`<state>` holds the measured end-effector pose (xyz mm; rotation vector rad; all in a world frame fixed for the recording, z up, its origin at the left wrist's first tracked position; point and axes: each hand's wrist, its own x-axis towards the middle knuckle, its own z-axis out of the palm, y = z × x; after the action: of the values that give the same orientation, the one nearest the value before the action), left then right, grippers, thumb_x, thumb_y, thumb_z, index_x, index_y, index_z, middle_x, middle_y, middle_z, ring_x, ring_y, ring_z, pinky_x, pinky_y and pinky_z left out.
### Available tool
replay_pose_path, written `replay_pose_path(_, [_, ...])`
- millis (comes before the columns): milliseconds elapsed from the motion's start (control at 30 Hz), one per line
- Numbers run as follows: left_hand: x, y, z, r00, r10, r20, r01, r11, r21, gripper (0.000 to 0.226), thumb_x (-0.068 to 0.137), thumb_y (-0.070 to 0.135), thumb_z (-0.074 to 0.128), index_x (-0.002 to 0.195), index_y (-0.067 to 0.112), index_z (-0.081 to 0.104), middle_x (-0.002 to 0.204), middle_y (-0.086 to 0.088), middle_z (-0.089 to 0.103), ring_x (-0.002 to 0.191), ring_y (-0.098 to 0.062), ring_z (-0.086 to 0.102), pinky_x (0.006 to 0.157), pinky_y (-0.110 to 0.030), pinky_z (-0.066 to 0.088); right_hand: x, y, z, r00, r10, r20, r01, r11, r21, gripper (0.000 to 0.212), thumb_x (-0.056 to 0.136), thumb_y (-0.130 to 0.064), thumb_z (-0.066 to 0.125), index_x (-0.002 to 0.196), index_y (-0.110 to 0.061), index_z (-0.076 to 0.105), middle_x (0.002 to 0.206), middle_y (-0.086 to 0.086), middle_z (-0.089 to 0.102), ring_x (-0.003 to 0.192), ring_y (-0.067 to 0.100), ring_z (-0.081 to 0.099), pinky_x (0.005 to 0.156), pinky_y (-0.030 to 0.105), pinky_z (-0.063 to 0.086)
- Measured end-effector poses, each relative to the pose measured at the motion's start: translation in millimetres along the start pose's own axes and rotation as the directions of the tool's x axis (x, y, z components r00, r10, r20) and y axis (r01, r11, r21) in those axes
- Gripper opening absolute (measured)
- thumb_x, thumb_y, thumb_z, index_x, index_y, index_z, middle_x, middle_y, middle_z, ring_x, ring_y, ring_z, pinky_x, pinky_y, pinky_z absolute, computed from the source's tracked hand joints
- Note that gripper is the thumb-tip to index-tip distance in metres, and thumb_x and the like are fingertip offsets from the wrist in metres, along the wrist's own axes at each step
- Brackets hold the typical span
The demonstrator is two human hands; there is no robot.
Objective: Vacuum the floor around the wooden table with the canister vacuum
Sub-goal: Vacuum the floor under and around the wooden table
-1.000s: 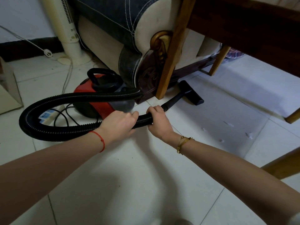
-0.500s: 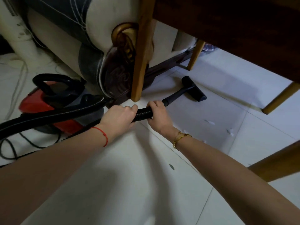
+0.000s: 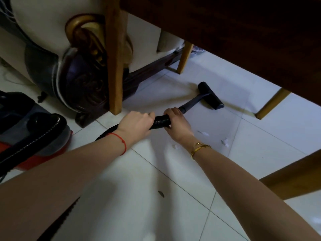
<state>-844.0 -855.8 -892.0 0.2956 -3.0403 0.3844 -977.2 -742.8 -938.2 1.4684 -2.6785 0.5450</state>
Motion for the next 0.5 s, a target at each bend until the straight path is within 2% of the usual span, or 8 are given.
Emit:
replay_pose_path(267, [32, 28, 3, 0.999, 0.040, -0.009, -0.040, 0.998, -0.041, 0.027, 0.090, 0.022, 0.054, 0.113, 0.010, 0.047, 0.105, -0.007, 0.066, 0.092, -0.029, 0.066, 0.063, -0.031, 0.035, -10, 39, -2, 0.994, 0.082, -0.069, -0.085, 0.995, -0.042, 0.027, 0.081, -0.014, 0.068, 0.103, -0.009, 0.053, 0.109, 0.005, 0.054, 0.109, 0.025, 0.048, 0.082, 0.037, 0.048])
replay_pose_path(500, [26, 33, 1, 1.000, 0.024, 0.000, -0.024, 0.999, -0.031, 0.024, 0.090, 0.018, 0.052, 0.111, 0.009, 0.046, 0.100, -0.007, 0.066, 0.087, -0.027, 0.066, 0.060, -0.030, 0.035, -15, 38, -6, 0.997, 0.057, -0.054, -0.055, 0.998, 0.027, 0.025, 0.081, -0.009, 0.068, 0.100, -0.009, 0.053, 0.107, 0.007, 0.054, 0.105, 0.026, 0.047, 0.083, 0.037, 0.046])
